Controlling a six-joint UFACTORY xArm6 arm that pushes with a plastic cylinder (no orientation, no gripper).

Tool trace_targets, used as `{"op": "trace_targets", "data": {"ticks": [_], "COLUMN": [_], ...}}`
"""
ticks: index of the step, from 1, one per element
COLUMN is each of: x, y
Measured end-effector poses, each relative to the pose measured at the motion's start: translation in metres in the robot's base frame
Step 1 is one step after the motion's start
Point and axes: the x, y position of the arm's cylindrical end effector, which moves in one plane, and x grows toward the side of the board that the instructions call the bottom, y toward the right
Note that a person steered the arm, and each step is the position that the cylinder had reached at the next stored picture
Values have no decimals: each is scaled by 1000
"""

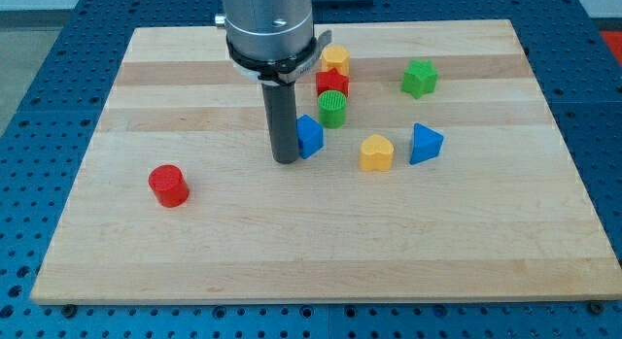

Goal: Slide the cube to the bottom of the green circle

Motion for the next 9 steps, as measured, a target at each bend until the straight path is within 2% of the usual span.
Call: {"op": "trace_targets", "data": {"ticks": [2, 3, 5, 9], "x": [-10, -45, -17, -19], "y": [-20, -17, -10, 18]}}
